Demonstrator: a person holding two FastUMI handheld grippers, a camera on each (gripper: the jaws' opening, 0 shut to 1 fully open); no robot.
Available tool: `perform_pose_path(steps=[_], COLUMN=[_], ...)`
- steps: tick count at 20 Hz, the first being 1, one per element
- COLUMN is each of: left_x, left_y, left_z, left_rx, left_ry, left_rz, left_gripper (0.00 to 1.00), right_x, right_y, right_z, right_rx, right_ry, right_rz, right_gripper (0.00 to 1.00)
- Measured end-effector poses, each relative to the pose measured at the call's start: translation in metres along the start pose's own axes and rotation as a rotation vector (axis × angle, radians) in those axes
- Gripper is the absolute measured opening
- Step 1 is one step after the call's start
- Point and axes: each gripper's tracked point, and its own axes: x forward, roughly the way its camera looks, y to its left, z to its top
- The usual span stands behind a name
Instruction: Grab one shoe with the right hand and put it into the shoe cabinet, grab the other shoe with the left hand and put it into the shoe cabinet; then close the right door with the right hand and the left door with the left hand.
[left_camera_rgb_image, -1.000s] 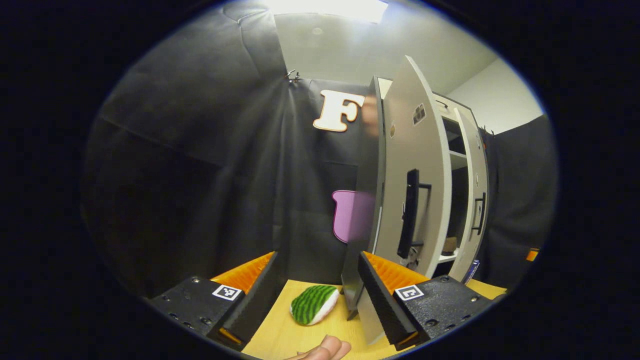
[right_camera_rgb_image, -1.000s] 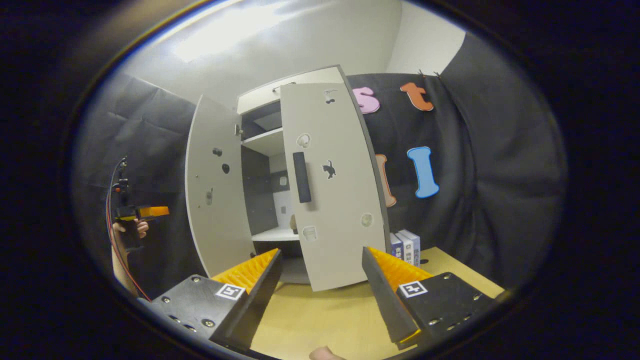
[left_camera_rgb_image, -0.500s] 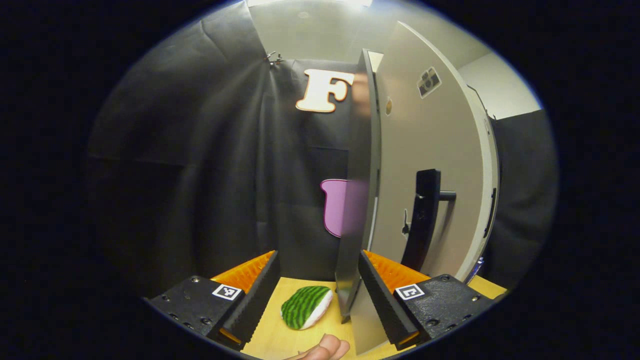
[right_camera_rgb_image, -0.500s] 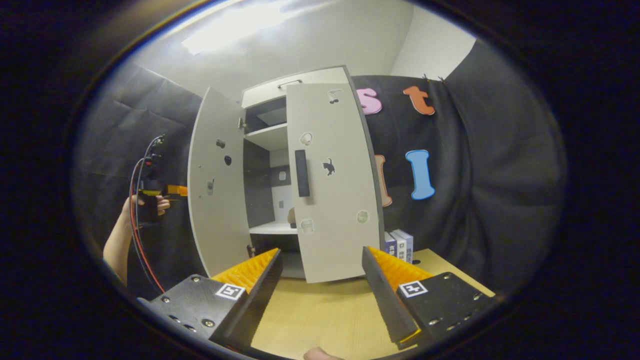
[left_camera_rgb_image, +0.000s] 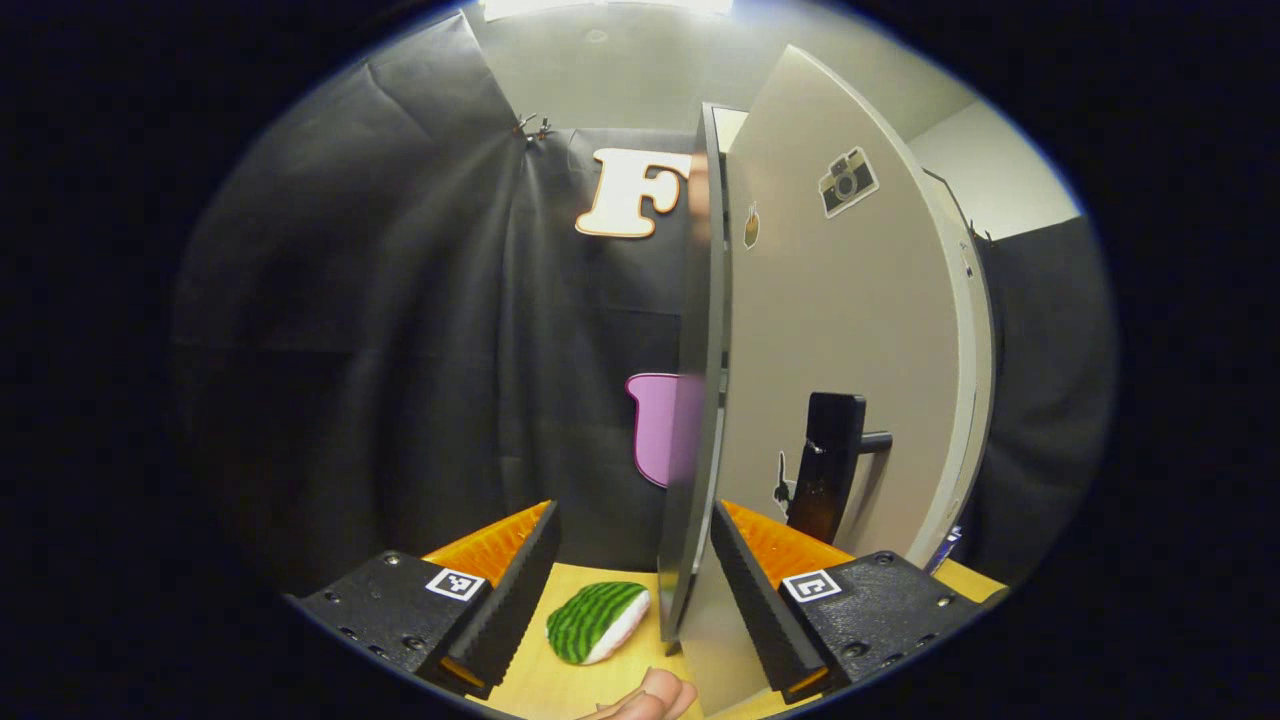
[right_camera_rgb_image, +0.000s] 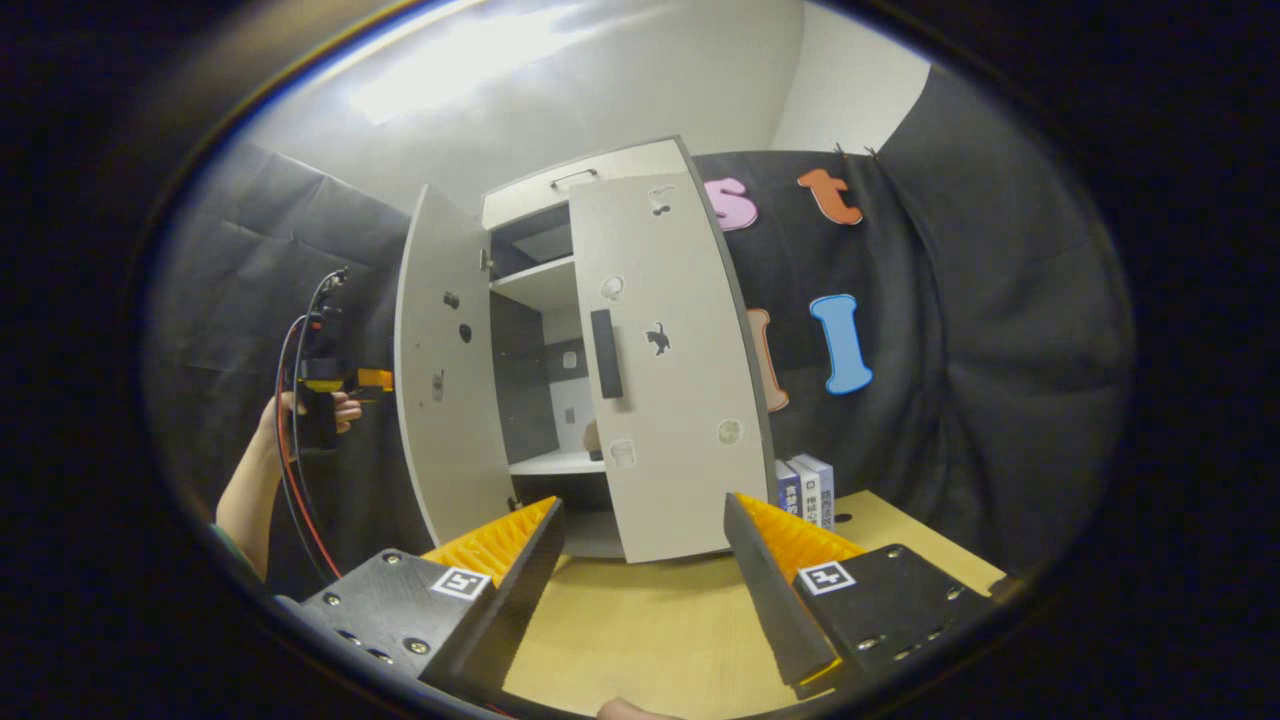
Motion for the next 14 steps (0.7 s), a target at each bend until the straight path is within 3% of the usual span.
perform_pose_path(steps=[6, 7, 14], left_x=[0.012, 0.014, 0.020], left_y=[-0.038, -0.041, -0.044], left_z=[-0.011, -0.014, -0.015], left_rx=[-0.047, -0.044, -0.042], left_ry=[0.032, 0.037, 0.037], left_rz=[-0.093, -0.089, -0.056], left_gripper=[0.93, 0.93, 0.93], right_x=[0.009, 0.008, 0.016], right_y=[0.007, 0.007, -0.007], right_z=[-0.003, -0.004, -0.006], right_rx=[-0.052, -0.071, -0.112], right_ry=[0.003, -0.002, -0.015], right_rz=[-0.012, -0.020, -0.101], right_gripper=[0.93, 0.96, 0.94])
